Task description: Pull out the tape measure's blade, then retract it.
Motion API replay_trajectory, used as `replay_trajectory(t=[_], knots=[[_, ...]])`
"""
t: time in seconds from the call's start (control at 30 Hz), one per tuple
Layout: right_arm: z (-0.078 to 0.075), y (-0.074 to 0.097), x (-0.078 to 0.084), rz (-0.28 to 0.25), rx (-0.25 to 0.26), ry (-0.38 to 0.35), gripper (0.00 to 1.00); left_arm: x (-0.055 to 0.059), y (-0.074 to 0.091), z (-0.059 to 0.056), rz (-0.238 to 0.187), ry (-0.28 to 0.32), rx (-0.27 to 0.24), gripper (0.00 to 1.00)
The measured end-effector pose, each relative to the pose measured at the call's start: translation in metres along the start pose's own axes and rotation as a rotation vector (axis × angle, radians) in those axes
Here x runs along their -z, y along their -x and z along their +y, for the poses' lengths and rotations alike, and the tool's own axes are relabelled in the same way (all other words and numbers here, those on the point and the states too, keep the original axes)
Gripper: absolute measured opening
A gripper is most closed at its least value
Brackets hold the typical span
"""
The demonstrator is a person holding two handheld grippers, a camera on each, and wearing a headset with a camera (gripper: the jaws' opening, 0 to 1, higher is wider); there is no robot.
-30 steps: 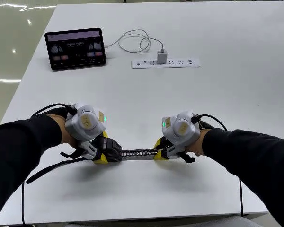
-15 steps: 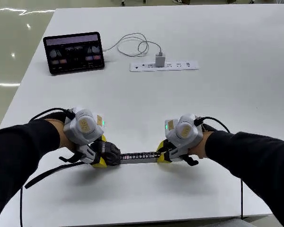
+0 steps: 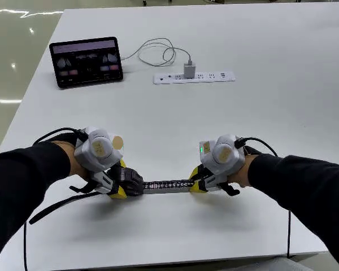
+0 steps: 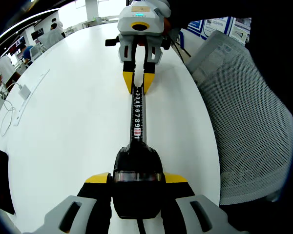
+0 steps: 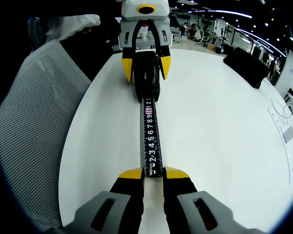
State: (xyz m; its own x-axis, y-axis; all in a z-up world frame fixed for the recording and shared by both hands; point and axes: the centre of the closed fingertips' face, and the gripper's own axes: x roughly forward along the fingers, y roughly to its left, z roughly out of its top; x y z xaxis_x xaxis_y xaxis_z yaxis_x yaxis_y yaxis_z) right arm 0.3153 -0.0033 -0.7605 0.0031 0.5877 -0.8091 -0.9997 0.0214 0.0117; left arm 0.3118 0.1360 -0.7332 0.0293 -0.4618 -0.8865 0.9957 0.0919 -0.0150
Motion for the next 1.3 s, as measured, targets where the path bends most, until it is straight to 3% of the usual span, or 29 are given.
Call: replay_trajectory(t=[1.3], knots=[[-0.003, 0.016, 0.022, 0.014, 0.018, -0.028, 0.09, -0.002, 0.001, -0.003, -0.007, 0.012, -0.006, 0.35]])
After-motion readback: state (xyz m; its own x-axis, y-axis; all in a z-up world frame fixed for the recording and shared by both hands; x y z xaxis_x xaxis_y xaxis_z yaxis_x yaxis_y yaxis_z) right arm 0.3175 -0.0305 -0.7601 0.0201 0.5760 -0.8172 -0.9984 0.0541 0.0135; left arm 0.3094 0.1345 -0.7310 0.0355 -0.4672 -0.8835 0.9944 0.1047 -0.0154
